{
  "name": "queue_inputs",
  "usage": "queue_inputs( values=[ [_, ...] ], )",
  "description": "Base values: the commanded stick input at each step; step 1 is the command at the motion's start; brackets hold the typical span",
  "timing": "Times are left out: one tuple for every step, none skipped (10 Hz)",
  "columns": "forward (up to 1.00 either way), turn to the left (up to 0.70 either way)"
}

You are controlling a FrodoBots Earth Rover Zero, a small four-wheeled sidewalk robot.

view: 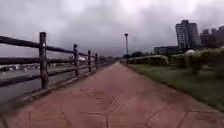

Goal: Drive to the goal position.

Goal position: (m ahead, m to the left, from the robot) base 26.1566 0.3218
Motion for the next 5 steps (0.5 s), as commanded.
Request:
queue_inputs(
  values=[
    [1.0, 0.0],
    [1.0, 0.0],
    [1.0, 0.0],
    [1.0, 0.0],
    [1.0, 0.0]
  ],
)
